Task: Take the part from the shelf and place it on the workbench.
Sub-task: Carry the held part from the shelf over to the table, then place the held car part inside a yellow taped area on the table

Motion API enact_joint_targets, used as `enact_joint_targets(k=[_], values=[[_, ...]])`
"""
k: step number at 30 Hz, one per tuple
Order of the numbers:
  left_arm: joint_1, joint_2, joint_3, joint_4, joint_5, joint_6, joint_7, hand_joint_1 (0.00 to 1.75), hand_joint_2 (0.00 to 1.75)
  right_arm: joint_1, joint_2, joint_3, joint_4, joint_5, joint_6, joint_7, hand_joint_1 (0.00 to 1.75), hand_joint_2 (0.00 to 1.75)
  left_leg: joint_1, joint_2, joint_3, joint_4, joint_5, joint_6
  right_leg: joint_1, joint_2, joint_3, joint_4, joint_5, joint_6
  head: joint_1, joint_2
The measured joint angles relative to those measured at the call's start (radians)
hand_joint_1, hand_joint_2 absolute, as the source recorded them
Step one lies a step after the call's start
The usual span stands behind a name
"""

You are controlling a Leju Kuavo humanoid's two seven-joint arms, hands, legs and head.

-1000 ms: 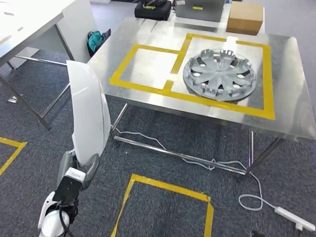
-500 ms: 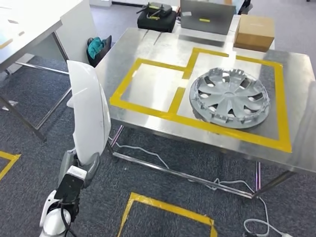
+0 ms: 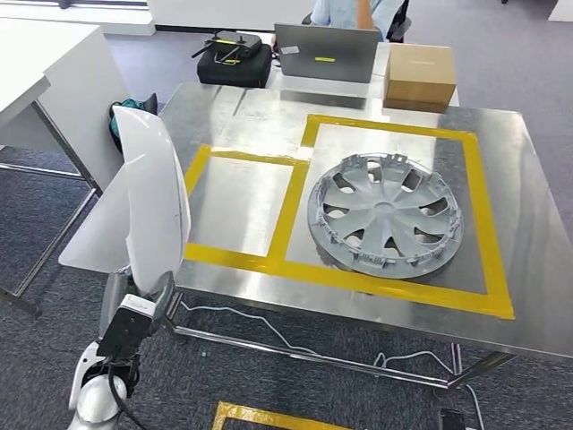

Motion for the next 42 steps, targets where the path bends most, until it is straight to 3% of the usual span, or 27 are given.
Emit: enact_joint_targets(k=[1, 3, 5, 7, 9, 10, 11, 14, 16, 20, 23, 30, 36, 42], values=[[-0.003, 0.001, -0.003, 0.002, -0.009, -0.004, 0.002, 1.75, 1.75, -0.001, 0.0, -0.001, 0.0, 0.003, 0.0, -0.001, 0.0, 0.0, -0.001, 0.001, 0.0, -0.026, 0.049, 0.001, 0.002, 0.002, 0.009, -0.003, -0.017, 0.005, 0.0, 0.0], [-0.01, 0.001, -0.009, 0.003, -0.022, -0.009, 0.004, 1.75, 1.75, -0.004, 0.0, -0.002, 0.0, 0.008, 0.001, -0.002, 0.0, 0.0, 0.0, -0.001, 0.006, -0.039, 0.073, 0.006, 0.004, -0.001, 0.029, -0.017, -0.043, 0.015, 0.002, 0.0], [-0.019, 0.002, -0.013, 0.004, -0.04, -0.019, 0.009, 1.75, 1.75, -0.007, 0.0, -0.002, 0.0, 0.013, 0.003, -0.004, 0.0, 0.0, 0.003, -0.003, 0.021, -0.05, 0.101, 0.02, 0.004, -0.01, 0.038, -0.004, -0.063, 0.025, 0.006, 0.0], [-0.028, 0.005, -0.019, 0.009, -0.063, -0.032, 0.017, 1.75, 1.75, -0.009, 0.0, -0.002, 0.0, 0.021, 0.005, -0.006, 0.0, 0.0, 0.004, -0.003, 0.035, -0.055, 0.111, 0.035, 0.004, -0.019, -0.013, 0.096, -0.111, 0.033, 0.011, 0.0], [-0.037, 0.007, -0.025, 0.019, -0.08, -0.038, 0.025, 1.75, 1.75, -0.011, 0.0, -0.002, 0.002, 0.027, 0.007, -0.007, 0.0, 0.0, 0.0, -0.004, 0.045, -0.055, 0.097, 0.043, 0.003, -0.023, -0.108, 0.225, -0.151, 0.036, 0.012, 0.0], [-0.04, 0.008, -0.027, 0.024, -0.084, -0.038, 0.028, 1.75, 1.75, -0.011, 0.0, -0.002, 0.004, 0.028, 0.007, -0.007, 0.0, 0.0, -0.002, -0.006, 0.051, -0.054, 0.09, 0.045, 0.004, -0.023, -0.143, 0.255, -0.143, 0.035, 0.013, 0.0], [-0.042, 0.009, -0.028, 0.028, -0.087, -0.039, 0.03, 1.75, 1.75, -0.01, 0.0, -0.002, 0.005, 0.029, 0.007, -0.007, 0.0, 0.0, -0.004, -0.009, 0.059, -0.054, 0.082, 0.045, 0.005, -0.023, -0.16, 0.244, -0.11, 0.033, 0.013, 0.0], [-0.048, 0.01, -0.03, 0.038, -0.088, -0.039, 0.031, 1.75, 1.75, -0.01, 0.0, -0.002, 0.007, 0.029, 0.007, -0.008, 0.0, 0.0, -0.009, -0.014, 0.088, -0.054, 0.058, 0.041, 0.009, -0.023, -0.133, 0.071, 0.047, 0.022, 0.012, 0.0], [-0.054, 0.01, -0.031, 0.044, -0.093, -0.039, 0.033, 1.75, 1.75, -0.011, 0.0, -0.003, 0.009, 0.031, 0.008, -0.008, 0.0, 0.0, -0.012, -0.017, 0.094, -0.054, 0.05, 0.037, 0.01, -0.022, -0.116, 0.011, 0.088, 0.02, 0.011, 0.0], [-0.083, 0.017, -0.031, 0.07, -0.136, -0.037, 0.058, 1.75, 1.75, -0.016, -0.001, -0.004, 0.014, 0.047, 0.007, -0.012, 0.0, 0.0, -0.015, -0.019, 0.097, -0.061, 0.051, 0.055, 0.009, -0.019, -0.111, 0.004, 0.089, 0.023, 0.008, 0.0], [-0.125, 0.026, -0.03, 0.117, -0.204, -0.025, 0.082, 1.75, 1.75, -0.023, -0.002, -0.005, 0.021, 0.065, 0.006, -0.014, 0.0, 0.0, -0.016, -0.018, 0.102, -0.07, 0.052, 0.051, 0.009, -0.018, -0.111, 0.004, 0.085, 0.017, 0.008, 0.0], [-0.235, 0.051, -0.026, 0.267, -0.359, 0.009, 0.146, 1.75, 1.75, -0.042, -0.004, -0.001, 0.042, 0.105, 0.007, -0.006, 0.0, 0.0, -0.016, -0.018, 0.105, -0.079, 0.055, 0.03, 0.009, -0.019, -0.112, 0.004, 0.084, 0.012, 0.009, 0.0], [-0.366, 0.063, -0.036, 0.444, -0.515, 0.011, 0.253, 1.75, 1.75, -0.059, -0.008, 0.022, 0.062, 0.132, 0.009, 0.01, 0.0, 0.0, -0.016, -0.018, 0.104, -0.079, 0.056, 0.026, 0.009, -0.02, -0.111, 0.004, 0.086, 0.01, 0.009, 0.0], [-0.498, 0.066, -0.088, 0.641, -0.713, 0.007, 0.424, 1.75, 1.75, -0.076, -0.018, 0.057, 0.08, 0.148, 0.026, 0.032, 0.0, 0.0, -0.017, -0.018, 0.104, -0.079, 0.057, 0.025, 0.008, -0.02, -0.11, 0.0, 0.09, 0.011, 0.009, 0.0]])
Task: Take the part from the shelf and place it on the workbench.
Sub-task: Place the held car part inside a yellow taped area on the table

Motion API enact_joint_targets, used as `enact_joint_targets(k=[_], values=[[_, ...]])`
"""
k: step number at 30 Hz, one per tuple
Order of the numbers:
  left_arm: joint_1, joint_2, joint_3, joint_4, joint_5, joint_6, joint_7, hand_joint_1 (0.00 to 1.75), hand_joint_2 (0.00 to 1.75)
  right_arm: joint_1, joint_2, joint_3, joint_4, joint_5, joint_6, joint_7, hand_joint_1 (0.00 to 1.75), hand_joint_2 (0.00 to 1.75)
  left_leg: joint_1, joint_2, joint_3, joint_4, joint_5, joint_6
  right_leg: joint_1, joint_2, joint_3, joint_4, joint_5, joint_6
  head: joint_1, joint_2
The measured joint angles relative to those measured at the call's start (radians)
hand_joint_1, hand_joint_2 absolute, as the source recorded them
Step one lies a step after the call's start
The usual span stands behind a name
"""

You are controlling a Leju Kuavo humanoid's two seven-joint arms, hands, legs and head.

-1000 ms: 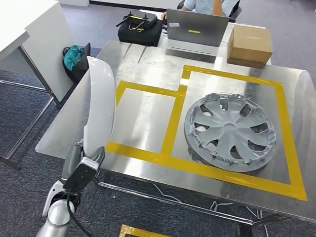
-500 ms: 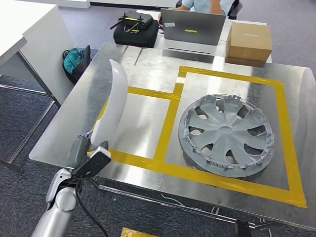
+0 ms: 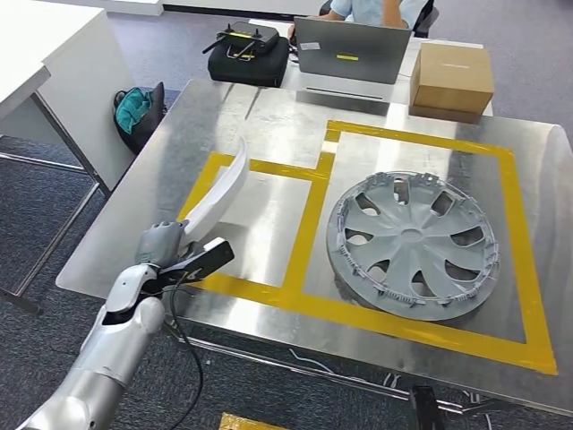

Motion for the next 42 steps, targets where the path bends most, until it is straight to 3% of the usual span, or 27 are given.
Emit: enact_joint_targets(k=[2, 6, 10, 16, 22, 24, 26, 27, 28, 29, 32, 34, 37, 38, 40, 42], values=[[-0.033, 0.0, -0.022, 0.054, -0.057, -0.003, 0.044, 1.75, 1.75, -0.003, -0.002, 0.01, 0.003, 0.003, 0.005, 0.005, 0.0, 0.0, 0.0, 0.0, 0.0, 0.0, 0.0, 0.0, 0.0, 0.0, 0.0, 0.0, 0.0, 0.0, 0.0, 0.0], [-0.088, -0.004, -0.069, 0.143, -0.158, -0.02, 0.151, 0.0, 1.75, -0.012, -0.003, 0.028, 0.009, 0.005, 0.005, 0.011, 0.0, 0.0, -0.001, 0.0, 0.0, 0.0, 0.0, 0.0, -0.001, 0.0, 0.001, -0.001, 0.0, 0.0, 0.0, 0.0], [-0.108, -0.015, -0.094, 0.198, -0.198, -0.012, 0.216, 0.0, 0.0, -0.014, -0.003, 0.041, 0.011, -0.001, 0.005, 0.014, 0.0, 0.0, -0.001, 0.0, 0.0, 0.0, 0.0, 0.0, -0.001, 0.0, 0.001, -0.001, 0.0, 0.0, 0.0, 0.0], [-0.074, -0.035, -0.055, 0.178, -0.075, 0.067, 0.076, 0.0, 0.0, -0.009, -0.003, 0.046, 0.011, -0.034, 0.003, 0.007, 0.0, 0.0, -0.003, 0.0, -0.001, 0.003, -0.003, 0.006, -0.003, 0.001, 0.001, -0.003, 0.001, 0.003, 0.0, 0.0], [0.042, -0.043, -0.006, -0.01, 0.079, 0.075, -0.08, 0.0, 0.0, 0.009, -0.002, 0.045, 0.011, -0.066, -0.002, -0.011, 0.0, 0.0, -0.006, 0.003, 0.005, -0.01, 0.006, 0.025, -0.008, 0.002, 0.003, -0.009, 0.002, 0.02, 0.0, 0.0], [0.09, -0.044, 0.007, -0.099, 0.159, 0.074, -0.135, 0.0, 0.0, 0.013, -0.002, 0.044, 0.01, -0.079, -0.009, -0.018, 0.0, 0.0, 0.003, 0.007, 0.012, -0.027, 0.015, 0.029, -0.006, 0.0, -0.019, 0.042, -0.037, 0.028, 0.004, 0.0], [0.161, -0.042, 0.023, -0.21, 0.251, 0.07, -0.186, 0.0, 0.0, 0.022, -0.002, 0.04, 0.01, -0.091, -0.015, -0.026, 0.0, 0.0, 0.008, 0.011, 0.014, -0.03, 0.016, 0.03, -0.01, -0.003, -0.075, 0.168, -0.102, 0.037, 0.008, 0.0], [0.198, -0.039, 0.032, -0.263, 0.286, 0.067, -0.202, 0.0, 0.0, 0.028, -0.002, 0.038, 0.01, -0.095, -0.015, -0.029, 0.0, 0.0, 0.008, 0.013, 0.014, -0.03, 0.016, 0.03, -0.013, -0.004, -0.101, 0.226, -0.121, 0.041, 0.009, 0.0], [0.232, -0.036, 0.04, -0.312, 0.312, 0.064, -0.213, 0.0, 0.0, 0.035, -0.002, 0.035, 0.01, -0.098, -0.015, -0.031, 0.0, 0.0, 0.01, 0.014, 0.014, -0.029, 0.015, 0.029, -0.016, -0.004, -0.114, 0.257, -0.123, 0.046, 0.009, 0.0], [0.259, -0.034, 0.048, -0.351, 0.33, 0.063, -0.222, 0.0, 0.0, 0.041, -0.002, 0.033, 0.009, -0.1, -0.016, -0.032, 0.0, 0.0, 0.012, 0.013, 0.013, -0.028, 0.014, 0.027, -0.019, -0.005, -0.108, 0.247, -0.105, 0.05, 0.009, 0.0], [0.323, -0.027, 0.077, -0.452, 0.388, 0.08, -0.256, 0.0, 0.0, 0.046, 0.001, 0.022, 0.005, -0.109, -0.016, -0.033, 0.0, 0.0, 0.021, 0.009, 0.011, -0.016, 0.009, 0.007, -0.027, -0.004, -0.013, 0.07, -0.021, 0.067, 0.013, 0.0], [0.357, -0.022, 0.099, -0.505, 0.415, 0.092, -0.277, 0.0, 0.0, 0.046, 0.006, 0.017, 0.001, -0.113, -0.016, -0.033, 0.0, 0.0, 0.018, 0.007, 0.005, -0.004, 0.008, -0.008, -0.03, 0.001, 0.021, 0.01, -0.013, 0.059, 0.016, 0.0], [0.397, -0.013, 0.129, -0.555, 0.457, 0.098, -0.302, 0.0, 0.0, 0.05, 0.009, 0.008, -0.006, -0.116, -0.016, -0.033, 0.0, 0.0, 0.016, 0.005, -0.004, 0.005, 0.01, -0.02, -0.029, 0.002, 0.009, 0.017, -0.013, 0.025, 0.011, 0.0], [0.412, -0.01, 0.142, -0.567, 0.487, 0.096, -0.316, 0.0, 0.0, 0.052, 0.01, 0.004, -0.01, -0.117, -0.016, -0.032, 0.0, 0.0, 0.018, 0.005, -0.011, 0.017, -0.005, -0.024, -0.028, 0.002, 0.002, 0.019, -0.009, 0.015, 0.009, 0.0], [0.44, -0.006, 0.175, -0.579, 0.568, 0.082, -0.353, 0.0, 0.0, 0.056, 0.011, -0.005, -0.02, -0.115, -0.016, -0.032, 0.0, 0.0, 0.019, 0.006, -0.046, 0.101, -0.075, -0.029, -0.026, 0.001, -0.013, 0.019, 0.002, -0.003, 0.005, 0.0], [0.466, -0.005, 0.227, -0.578, 0.648, 0.059, -0.39, 0.0, 0.0, 0.061, 0.012, -0.015, -0.03, -0.113, -0.016, -0.031, 0.0, 0.0, 0.018, 0.007, -0.097, 0.236, -0.154, -0.029, -0.021, 0.001, -0.034, 0.019, 0.016, -0.014, 0.002, 0.0]])
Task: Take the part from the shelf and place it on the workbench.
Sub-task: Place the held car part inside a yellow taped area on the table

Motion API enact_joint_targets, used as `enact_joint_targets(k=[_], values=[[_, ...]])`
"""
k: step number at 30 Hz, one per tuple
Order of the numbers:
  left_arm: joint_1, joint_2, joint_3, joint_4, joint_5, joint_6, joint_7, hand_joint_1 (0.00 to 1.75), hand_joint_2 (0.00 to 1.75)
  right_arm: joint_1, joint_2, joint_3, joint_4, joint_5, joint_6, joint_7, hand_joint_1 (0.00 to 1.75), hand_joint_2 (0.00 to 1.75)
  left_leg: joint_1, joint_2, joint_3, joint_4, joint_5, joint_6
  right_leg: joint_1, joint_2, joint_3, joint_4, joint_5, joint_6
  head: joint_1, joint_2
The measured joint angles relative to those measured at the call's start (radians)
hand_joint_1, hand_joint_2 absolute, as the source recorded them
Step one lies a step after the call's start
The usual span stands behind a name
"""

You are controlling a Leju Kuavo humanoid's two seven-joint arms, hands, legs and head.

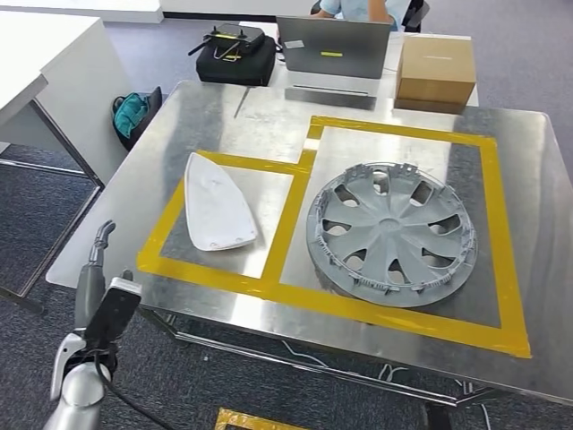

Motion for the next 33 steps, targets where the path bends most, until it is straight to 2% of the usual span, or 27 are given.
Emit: enact_joint_targets(k=[1, 2, 3, 4, 6, 7, 8, 10, 11, 12, 13, 15, 16, 17, 18, 20, 22, 23, 26, 27, 28, 30, 31, 32, 33], values=[[0.011, -0.001, 0.031, 0.005, 0.031, -0.013, -0.017, 0.0, 0.0, 0.003, 0.001, -0.005, -0.005, 0.001, 0.0, 0.0, 0.0, 0.0, -0.001, 0.0, -0.012, 0.044, -0.017, 0.002, 0.003, 0.0, -0.011, 0.0, 0.007, -0.002, -0.001, 0.0], [0.021, -0.003, 0.063, 0.012, 0.054, -0.026, -0.032, 0.0, 0.0, 0.007, 0.002, -0.011, -0.011, 0.002, 0.001, 0.0, 0.0, 0.0, -0.001, 0.0, -0.008, 0.054, -0.014, 0.007, 0.007, 0.0, -0.021, 0.0, 0.015, -0.003, -0.001, 0.0], [0.027, -0.007, 0.093, 0.018, 0.07, -0.037, -0.044, 0.0, 0.0, 0.01, 0.004, -0.018, -0.017, 0.004, 0.002, 0.001, 0.0, 0.0, -0.003, 0.0, 0.016, 0.026, 0.007, 0.013, 0.01, 0.0, -0.031, 0.0, 0.023, -0.003, -0.001, 0.0], [0.031, -0.013, 0.121, 0.025, 0.081, -0.043, -0.053, 0.0, 0.0, 0.012, 0.008, -0.024, -0.024, 0.007, 0.004, 0.003, 0.0, 0.0, -0.006, 0.0, 0.056, -0.031, 0.033, 0.021, 0.013, 0.0, -0.04, 0.0, 0.031, -0.002, -0.001, 0.0], [0.033, -0.028, 0.176, 0.039, 0.095, -0.044, -0.069, 0.0, 0.0, 0.014, 0.018, -0.036, -0.041, 0.018, 0.009, 0.012, 0.0, 0.0, -0.015, 0.001, 0.149, -0.167, 0.064, 0.036, 0.017, -0.001, -0.054, 0.0, 0.047, 0.003, 0.0, 0.0], [0.033, -0.037, 0.205, 0.047, 0.101, -0.042, -0.074, 0.0, 0.0, 0.014, 0.023, -0.042, -0.049, 0.025, 0.01, 0.017, 0.0, 0.0, -0.019, 0.002, 0.176, -0.213, 0.068, 0.038, 0.017, -0.002, -0.057, -0.002, 0.055, 0.007, -0.001, 0.0], [0.034, -0.045, 0.23, 0.055, 0.106, -0.039, -0.078, 0.0, 0.0, 0.014, 0.027, -0.046, -0.056, 0.031, 0.01, 0.021, 0.0, 0.0, -0.022, 0.002, 0.188, -0.237, 0.068, 0.039, 0.017, -0.003, -0.059, -0.005, 0.065, 0.013, -0.002, 0.0], [0.039, -0.059, 0.272, 0.072, 0.118, -0.032, -0.081, 0.0, 0.0, 0.016, 0.032, -0.054, -0.064, 0.041, 0.009, 0.026, 0.0, 0.0, -0.022, 0.002, 0.179, -0.248, 0.083, 0.041, 0.014, -0.005, -0.061, -0.013, 0.081, 0.024, -0.006, 0.0], [0.042, -0.065, 0.288, 0.081, 0.126, -0.028, -0.082, 0.0, 0.0, 0.017, 0.033, -0.057, -0.067, 0.047, 0.005, 0.028, 0.0, 0.0, -0.02, 0.001, 0.172, -0.25, 0.094, 0.045, 0.014, -0.005, -0.067, -0.012, 0.075, 0.031, -0.006, 0.0], [0.043, -0.071, 0.302, 0.089, 0.137, -0.022, -0.083, 0.0, 0.0, 0.018, 0.034, -0.06, -0.068, 0.055, 0.002, 0.031, 0.0, 0.0, -0.018, -0.001, 0.164, -0.254, 0.105, 0.051, 0.014, -0.006, -0.075, 0.006, 0.05, 0.036, -0.005, 0.0], [0.044, -0.077, 0.314, 0.097, 0.147, -0.017, -0.084, 0.0, 0.0, 0.019, 0.034, -0.063, -0.069, 0.062, -0.002, 0.033, 0.0, 0.0, -0.015, -0.003, 0.155, -0.256, 0.116, 0.055, 0.014, -0.006, -0.087, 0.042, 0.009, 0.04, -0.003, 0.0], [0.044, -0.086, 0.337, 0.116, 0.164, -0.009, -0.084, 0.0, 0.0, 0.017, 0.034, -0.066, -0.07, 0.076, -0.009, 0.036, 0.0, 0.0, -0.016, -0.009, 0.131, -0.255, 0.136, 0.06, 0.014, -0.007, -0.114, 0.162, -0.087, 0.045, 0.001, 0.0], [0.045, -0.089, 0.346, 0.125, 0.169, -0.007, -0.084, 0.0, 0.0, 0.015, 0.034, -0.066, -0.07, 0.079, -0.011, 0.037, 0.0, 0.0, -0.016, -0.012, 0.118, -0.254, 0.146, 0.061, 0.015, -0.007, -0.121, 0.216, -0.113, 0.045, 0.001, 0.0], [0.046, -0.092, 0.355, 0.133, 0.173, -0.006, -0.084, 0.0, 0.0, 0.015, 0.034, -0.066, -0.07, 0.082, -0.013, 0.037, 0.0, 0.0, -0.017, -0.018, 0.104, -0.254, 0.156, 0.06, 0.016, -0.006, -0.115, 0.244, -0.118, 0.045, 0.001, 0.0], [0.047, -0.094, 0.362, 0.14, 0.177, -0.005, -0.084, 0.0, 0.0, 0.014, 0.034, -0.067, -0.07, 0.084, -0.015, 0.037, 0.0, 0.0, -0.017, -0.024, 0.091, -0.253, 0.165, 0.058, 0.017, -0.005, -0.098, 0.243, -0.106, 0.043, 0.001, 0.0], [0.049, -0.097, 0.368, 0.146, 0.182, -0.004, -0.085, 0.0, 0.0, 0.014, 0.034, -0.068, -0.07, 0.085, -0.017, 0.038, 0.0, 0.0, -0.017, -0.032, 0.076, -0.252, 0.176, 0.056, 0.018, -0.003, -0.061, 0.21, -0.079, 0.041, 0.002, 0.0], [0.05, -0.097, 0.37, 0.147, 0.184, -0.004, -0.085, 0.0, 0.0, 0.014, 0.034, -0.068, -0.07, 0.086, -0.017, 0.038, 0.0, 0.0, -0.017, -0.034, 0.074, -0.252, 0.178, 0.056, 0.018, -0.002, -0.049, 0.194, -0.071, 0.04, 0.002, 0.0], [0.05, -0.098, 0.372, 0.148, 0.188, -0.004, -0.085, 0.0, 0.0, 0.014, 0.034, -0.068, -0.07, 0.088, -0.018, 0.038, 0.0, 0.0, -0.017, -0.038, 0.069, -0.252, 0.181, 0.054, 0.018, 0.003, -0.026, 0.161, -0.062, 0.038, 0.002, 0.0], [0.059, -0.111, 0.403, 0.17, 0.222, -0.016, -0.087, 0.0, 0.0, 0.012, 0.033, -0.069, -0.058, 0.124, -0.044, 0.04, 0.0, 0.0, -0.012, -0.074, 0.031, -0.259, 0.225, 0.031, 0.016, 0.04, 0.091, -0.03, -0.051, 0.02, 0.0, 0.0], [0.064, -0.116, 0.414, 0.179, 0.236, -0.026, -0.087, 0.0, 0.0, 0.012, 0.032, -0.069, -0.052, 0.135, -0.053, 0.041, 0.0, 0.0, -0.013, -0.072, 0.02, -0.257, 0.23, 0.021, 0.015, 0.042, 0.107, -0.065, -0.052, 0.012, -0.001, 0.0], [0.067, -0.118, 0.422, 0.187, 0.251, -0.045, -0.087, 0.0, 0.0, 0.012, 0.031, -0.07, -0.05, 0.139, -0.057, 0.041, 0.0, 0.0, -0.015, -0.059, 0.009, -0.24, 0.212, 0.015, 0.013, 0.027, 0.104, -0.069, -0.045, 0.005, -0.002, 0.0], [0.062, -0.124, 0.444, 0.217, 0.314, -0.14, -0.083, 0.0, 0.0, 0.012, 0.027, -0.07, -0.043, 0.15, -0.063, 0.041, 0.0, 0.0, -0.016, -0.02, -0.031, -0.14, 0.142, 0.003, 0.013, -0.002, 0.098, -0.071, -0.037, -0.004, -0.006, 0.0], [0.057, -0.127, 0.461, 0.239, 0.358, -0.206, -0.078, 0.0, 0.0, 0.011, 0.025, -0.07, -0.038, 0.156, -0.066, 0.041, 0.0, 0.0, -0.014, -0.01, -0.055, -0.069, 0.105, -0.001, 0.014, -0.017, 0.094, -0.069, -0.036, -0.006, -0.008, 0.0], [0.053, -0.13, 0.481, 0.264, 0.402, -0.272, -0.069, 0.0, 0.0, 0.008, 0.023, -0.07, -0.032, 0.163, -0.069, 0.041, 0.0, 0.0, -0.012, -0.006, -0.073, -0.009, 0.081, -0.003, 0.015, -0.031, 0.09, -0.066, -0.035, -0.006, -0.008, 0.0], [0.05, -0.133, 0.504, 0.29, 0.441, -0.331, -0.059, 0.0, 0.0, 0.005, 0.02, -0.07, -0.026, 0.17, -0.072, 0.041, 0.0, 0.0, -0.011, -0.003, -0.077, 0.023, 0.073, -0.004, 0.016, -0.044, 0.087, -0.062, -0.035, -0.006, -0.008, 0.0]])
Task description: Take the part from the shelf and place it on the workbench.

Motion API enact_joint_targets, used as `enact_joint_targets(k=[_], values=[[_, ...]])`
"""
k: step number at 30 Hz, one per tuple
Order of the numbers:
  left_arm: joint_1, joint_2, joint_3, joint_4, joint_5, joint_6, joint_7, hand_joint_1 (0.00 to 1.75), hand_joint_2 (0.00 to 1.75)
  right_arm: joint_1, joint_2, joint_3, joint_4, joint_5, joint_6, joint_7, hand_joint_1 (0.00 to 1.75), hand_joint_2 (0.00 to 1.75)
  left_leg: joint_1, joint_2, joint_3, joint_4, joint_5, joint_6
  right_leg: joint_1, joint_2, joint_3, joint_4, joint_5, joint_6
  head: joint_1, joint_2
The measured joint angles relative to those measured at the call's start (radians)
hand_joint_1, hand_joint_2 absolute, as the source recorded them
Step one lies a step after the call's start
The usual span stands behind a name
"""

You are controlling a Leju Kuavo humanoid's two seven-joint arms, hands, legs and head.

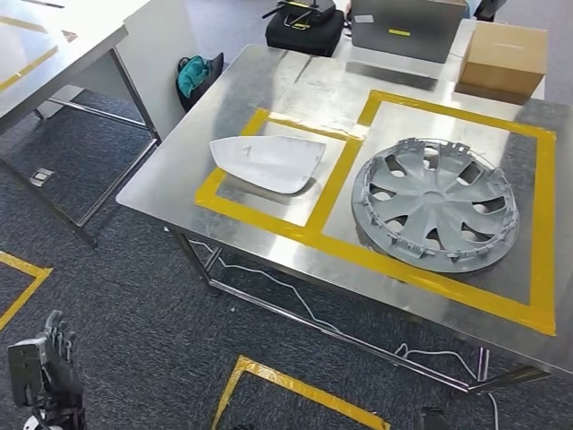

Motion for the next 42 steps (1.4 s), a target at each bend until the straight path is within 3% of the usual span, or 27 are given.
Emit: enact_joint_targets(k=[1, 2, 4, 6, 8, 9, 11, 13, 14, 15, 16, 18, 20, 22, 24, 26, 28, 29, 30, 31, 32, 34, 36, 37, 39, 40, 42], values=[[-0.003, -0.003, 0.026, 0.025, 0.027, -0.046, 0.008, 0.0, 0.0, -0.004, -0.003, 0.0, 0.006, 0.008, -0.002, 0.0, 0.0, 0.0, 0.0, 0.002, 0.016, -0.007, 0.01, 0.002, 0.002, -0.012, -0.003, 0.003, 0.0, 0.0, 0.0, 0.0], [-0.006, -0.004, 0.054, 0.049, 0.043, -0.082, 0.014, 0.0, 0.0, -0.009, -0.006, 0.001, 0.013, 0.014, -0.003, 0.001, 0.0, 0.0, -0.001, 0.007, 0.051, -0.052, 0.033, 0.007, 0.005, -0.022, -0.005, 0.005, 0.0, 0.0, 0.0, 0.0], [-0.016, -0.008, 0.108, 0.084, 0.052, -0.132, 0.025, 0.0, 0.0, -0.016, -0.008, 0.003, 0.025, 0.025, -0.006, 0.003, 0.0, 0.0, -0.012, 0.043, 0.147, -0.192, 0.073, 0.024, 0.012, -0.042, -0.005, 0.007, 0.001, 0.0, 0.0, 0.0], [-0.031, -0.014, 0.152, 0.109, 0.077, -0.195, 0.055, 0.0, 0.0, -0.023, -0.011, 0.005, 0.037, 0.036, -0.013, 0.007, 0.0, 0.0, -0.024, 0.072, 0.197, -0.277, 0.083, 0.041, 0.016, -0.064, -0.006, 0.008, 0.004, 0.005, 0.002, 0.0], [-0.04, -0.023, 0.196, 0.136, 0.106, -0.266, 0.089, 0.0, 0.0, -0.031, -0.014, 0.01, 0.051, 0.048, -0.022, 0.012, 0.0, 0.0, -0.029, 0.062, 0.196, -0.293, 0.09, 0.051, 0.017, -0.085, -0.007, 0.009, 0.009, 0.015, 0.002, 0.0], [-0.041, -0.031, 0.218, 0.15, 0.108, -0.288, 0.097, 0.0, 0.0, -0.034, -0.016, 0.013, 0.058, 0.053, -0.027, 0.014, 0.0, 0.0, -0.027, 0.053, 0.192, -0.297, 0.097, 0.056, 0.015, -0.079, -0.009, 0.012, 0.003, 0.02, 0.002, 0.0], [-0.046, -0.046, 0.253, 0.174, 0.091, -0.312, 0.1, 0.0, 0.0, -0.039, -0.021, 0.021, 0.071, 0.058, -0.035, 0.018, 0.0, 0.0, -0.02, 0.034, 0.181, -0.304, 0.113, 0.067, 0.013, -0.031, -0.028, 0.06, -0.047, 0.029, 0.003, 0.0], [-0.056, -0.058, 0.272, 0.195, 0.069, -0.329, 0.098, 0.0, 0.0, -0.041, -0.028, 0.024, 0.082, 0.058, -0.037, 0.02, 0.0, 0.0, -0.017, 0.01, 0.161, -0.304, 0.13, 0.073, 0.011, 0.019, -0.069, 0.184, -0.133, 0.036, 0.004, 0.0], [-0.061, -0.063, 0.277, 0.207, 0.062, -0.337, 0.097, 0.0, 0.0, -0.042, -0.031, 0.026, 0.086, 0.058, -0.036, 0.021, 0.0, 0.0, -0.017, -0.004, 0.149, -0.304, 0.139, 0.073, 0.011, 0.027, -0.086, 0.247, -0.164, 0.037, 0.004, 0.0], [-0.063, -0.068, 0.283, 0.218, 0.057, -0.343, 0.096, 0.0, 0.0, -0.044, -0.035, 0.027, 0.09, 0.058, -0.036, 0.021, 0.0, 0.0, -0.017, -0.017, 0.138, -0.303, 0.15, 0.072, 0.011, 0.03, -0.092, 0.287, -0.175, 0.038, 0.004, 0.0], [-0.065, -0.071, 0.288, 0.228, 0.054, -0.346, 0.096, 0.0, 0.0, -0.046, -0.038, 0.028, 0.093, 0.058, -0.036, 0.021, 0.0, 0.0, -0.016, -0.029, 0.125, -0.303, 0.161, 0.07, 0.011, 0.031, -0.08, 0.289, -0.162, 0.037, 0.004, 0.0], [-0.067, -0.074, 0.298, 0.244, 0.05, -0.35, 0.094, 0.0, 0.0, -0.05, -0.044, 0.03, 0.098, 0.057, -0.035, 0.022, 0.0, 0.0, -0.014, -0.056, 0.099, -0.301, 0.182, 0.063, 0.009, 0.046, -0.009, 0.192, -0.099, 0.036, 0.004, 0.0], [-0.071, -0.075, 0.304, 0.254, 0.043, -0.356, 0.081, 0.0, 0.0, -0.053, -0.047, 0.031, 0.102, 0.057, -0.035, 0.022, 0.0, 0.0, -0.013, -0.083, 0.075, -0.296, 0.204, 0.052, 0.005, 0.095, 0.077, 0.053, -0.077, 0.03, 0.002, 0.0], [-0.074, -0.073, 0.308, 0.261, 0.019, -0.344, 0.043, 0.0, 0.0, -0.054, -0.049, 0.031, 0.106, 0.056, -0.035, 0.021, 0.0, 0.0, -0.014, -0.108, 0.063, -0.294, 0.225, 0.041, 0.005, 0.121, 0.106, -0.009, -0.09, 0.018, 0.003, 0.0], [-0.072, -0.065, 0.32, 0.27, -0.005, -0.318, 0.002, 0.0, 0.0, -0.053, -0.051, 0.031, 0.11, 0.053, -0.034, 0.018, 0.0, 0.0, -0.013, -0.125, 0.058, -0.297, 0.242, 0.032, 0.004, 0.098, 0.094, -0.007, -0.081, 0.003, 0.007, 0.0], [-0.069, -0.054, 0.34, 0.285, -0.011, -0.3, -0.014, 0.0, 0.0, -0.052, -0.053, 0.03, 0.113, 0.049, -0.033, 0.015, 0.0, 0.0, -0.015, -0.089, 0.041, -0.263, 0.2, 0.021, 0.0, 0.07, 0.081, -0.007, -0.064, -0.013, -0.004, 0.0], [-0.076, -0.041, 0.364, 0.306, -0.012, -0.29, -0.014, 0.0, 0.0, -0.046, -0.055, 0.03, 0.114, 0.042, -0.032, 0.013, 0.0, 0.0, -0.014, -0.03, 0.005, -0.147, 0.1, 0.009, 0.001, 0.039, 0.067, -0.008, -0.048, -0.019, -0.016, 0.0], [-0.081, -0.035, 0.376, 0.32, -0.008, -0.29, -0.007, 0.0, 0.0, -0.042, -0.057, 0.029, 0.114, 0.034, -0.032, 0.009, 0.0, 0.0, -0.009, -0.014, -0.014, -0.076, 0.06, 0.003, 0.001, 0.022, 0.06, -0.007, -0.043, -0.018, -0.017, 0.0], [-0.085, -0.03, 0.391, 0.337, 0.005, -0.301, 0.008, 0.0, 0.0, -0.04, -0.059, 0.028, 0.115, 0.02, -0.029, 0.003, 0.0, 0.0, -0.004, -0.006, -0.023, -0.021, 0.04, -0.002, 0.0, 0.005, 0.055, -0.007, -0.038, -0.015, -0.017, 0.0], [-0.086, -0.025, 0.409, 0.356, 0.027, -0.324, 0.035, 0.0, 0.0, -0.041, -0.061, 0.024, 0.115, -0.002, -0.024, -0.009, 0.0, 0.0, 0.002, -0.001, -0.017, 0.002, 0.04, -0.006, 0.0, -0.011, 0.051, -0.006, -0.034, -0.012, -0.017, 0.0], [-0.086, -0.022, 0.43, 0.375, 0.05, -0.353, 0.064, 0.0, 0.0, -0.044, -0.063, 0.016, 0.115, -0.029, -0.014, -0.025, 0.0, 0.0, 0.006, 0.005, 0.009, -0.014, 0.054, -0.008, -0.002, -0.026, 0.047, -0.005, -0.03, -0.009, -0.017, 0.0], [-0.087, -0.023, 0.473, 0.406, 0.061, -0.391, 0.097, 0.0, 0.0, -0.055, -0.068, -0.005, 0.113, -0.082, 0.013, -0.071, 0.0, 0.0, 0.01, 0.04, 0.107, -0.137, 0.089, -0.01, -0.003, -0.052, 0.044, -0.004, -0.027, -0.001, -0.018, 0.0], [-0.09, -0.029, 0.496, 0.418, 0.02, -0.381, 0.086, 0.0, 0.0, -0.069, -0.072, -0.022, 0.105, -0.123, 0.046, -0.12, 0.0, 0.0, 0.003, 0.08, 0.181, -0.249, 0.098, -0.002, 0.0, -0.075, 0.039, -0.003, -0.027, 0.01, -0.018, 0.0], [-0.092, -0.032, 0.5, 0.42, -0.008, -0.364, 0.076, 0.0, 0.0, -0.077, -0.073, -0.027, 0.096, -0.142, 0.065, -0.138, 0.0, 0.0, -0.002, 0.088, 0.193, -0.273, 0.093, 0.005, 0.002, -0.086, 0.039, -0.003, -0.027, 0.016, -0.018, 0.0], [-0.094, -0.038, 0.502, 0.421, -0.089, -0.301, 0.045, 0.0, 0.0, -0.092, -0.068, -0.028, 0.059, -0.186, 0.108, -0.159, 0.0, 0.0, -0.007, 0.071, 0.187, -0.284, 0.093, 0.025, 0.001, -0.104, 0.04, -0.003, -0.028, 0.029, -0.016, 0.0], [-0.095, -0.043, 0.497, 0.418, -0.144, -0.251, 0.025, 0.0, 0.0, -0.098, -0.062, -0.021, 0.033, -0.205, 0.116, -0.163, 0.0, 0.0, -0.008, 0.06, 0.184, -0.286, 0.096, 0.035, -0.001, -0.092, 0.037, 0.005, -0.035, 0.035, -0.015, 0.0], [-0.098, -0.054, 0.473, 0.401, -0.255, -0.134, -0.01, 0.0, 0.0, -0.103, -0.049, 0.007, -0.019, -0.224, 0.092, -0.168, 0.0, 0.0, -0.007, 0.036, 0.18, -0.291, 0.104, 0.053, -0.005, -0.035, 0.003, 0.08, -0.083, 0.041, -0.01, 0.0]])
